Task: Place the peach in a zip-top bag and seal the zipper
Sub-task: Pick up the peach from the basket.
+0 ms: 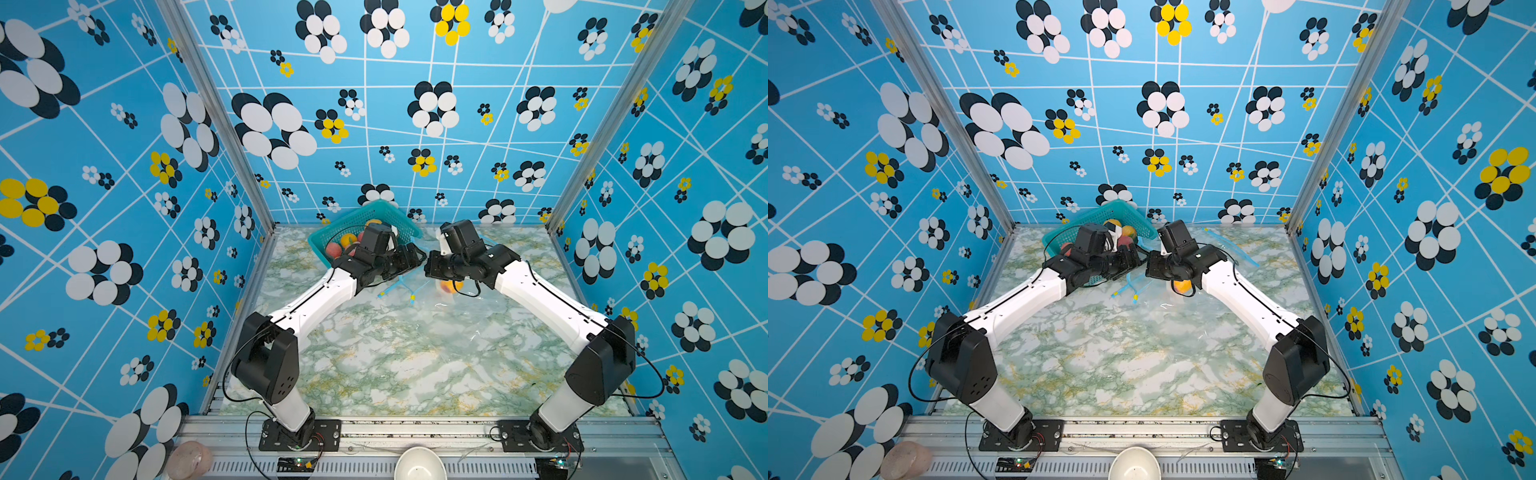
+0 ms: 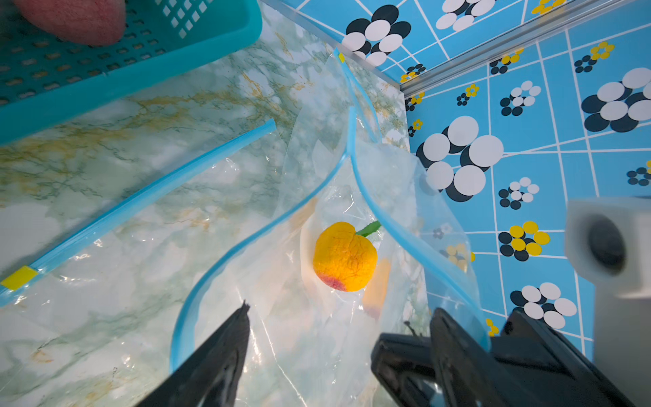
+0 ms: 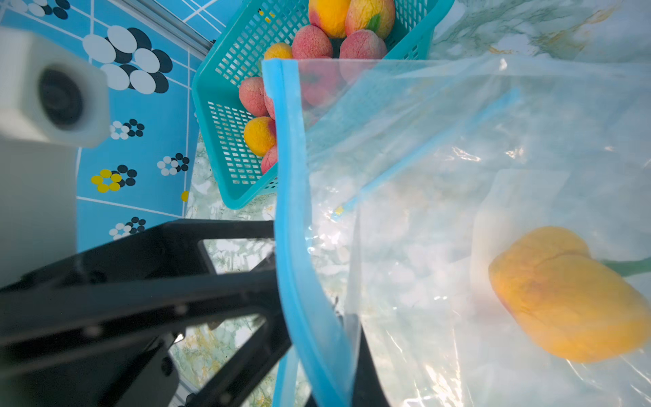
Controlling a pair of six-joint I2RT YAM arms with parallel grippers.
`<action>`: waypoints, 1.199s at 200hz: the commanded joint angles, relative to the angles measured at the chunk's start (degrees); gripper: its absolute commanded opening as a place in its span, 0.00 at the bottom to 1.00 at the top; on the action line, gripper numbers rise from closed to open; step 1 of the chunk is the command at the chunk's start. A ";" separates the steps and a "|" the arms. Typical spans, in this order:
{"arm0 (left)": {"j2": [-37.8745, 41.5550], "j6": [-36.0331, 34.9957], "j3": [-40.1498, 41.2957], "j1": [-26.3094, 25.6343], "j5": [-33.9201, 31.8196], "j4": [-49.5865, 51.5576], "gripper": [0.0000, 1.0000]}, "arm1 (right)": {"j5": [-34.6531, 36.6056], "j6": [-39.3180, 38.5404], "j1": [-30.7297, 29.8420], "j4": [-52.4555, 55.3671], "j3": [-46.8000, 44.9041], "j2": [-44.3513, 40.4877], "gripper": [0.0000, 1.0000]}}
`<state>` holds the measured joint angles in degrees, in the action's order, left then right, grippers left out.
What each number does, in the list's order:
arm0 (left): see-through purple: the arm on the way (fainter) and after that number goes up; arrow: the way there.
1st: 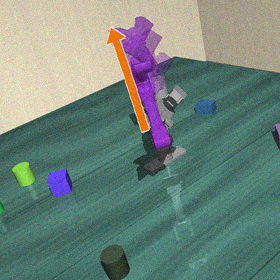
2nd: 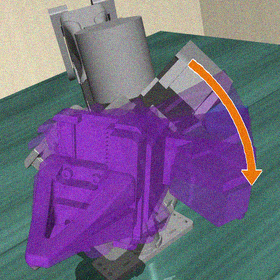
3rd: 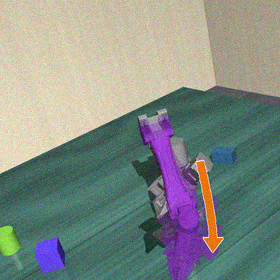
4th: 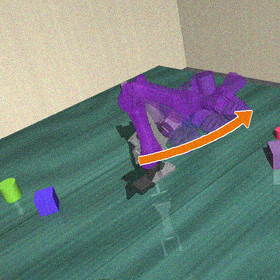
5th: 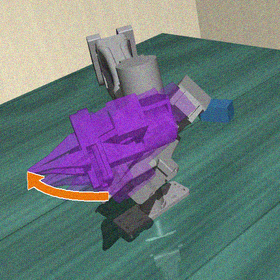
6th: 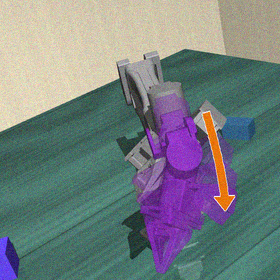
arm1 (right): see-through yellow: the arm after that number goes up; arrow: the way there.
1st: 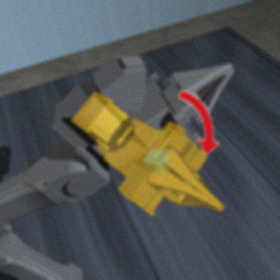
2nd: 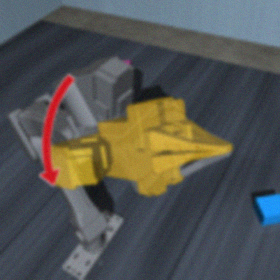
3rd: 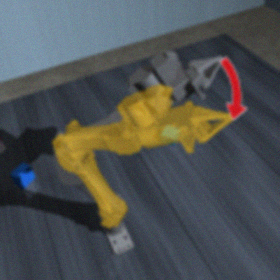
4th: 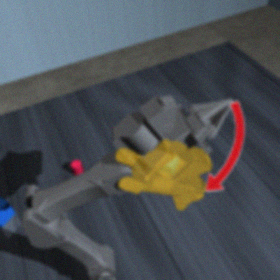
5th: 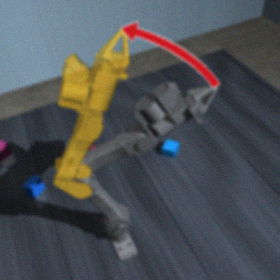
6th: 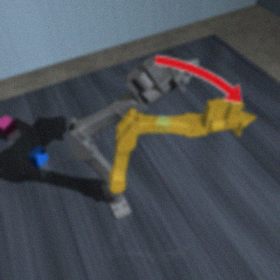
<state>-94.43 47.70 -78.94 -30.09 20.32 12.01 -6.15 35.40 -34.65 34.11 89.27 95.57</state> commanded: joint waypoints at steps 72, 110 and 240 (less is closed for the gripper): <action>7.09 -13.71 -8.90 5.49 -6.01 14.89 0.76 | 0.04 -0.64 2.62 0.50 -0.53 -0.96 0.00; 4.50 -21.59 -11.59 10.35 -18.25 22.62 0.77 | -0.49 -0.83 2.57 0.71 -0.41 -1.00 0.00; -23.18 -31.44 -28.84 18.61 -25.34 27.14 0.81 | -1.58 -0.59 1.88 0.61 -0.64 -1.87 0.00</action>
<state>-113.80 17.80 -104.07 -12.25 -5.63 38.41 -6.83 35.20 -32.23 34.02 88.73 95.18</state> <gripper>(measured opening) 0.804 0.049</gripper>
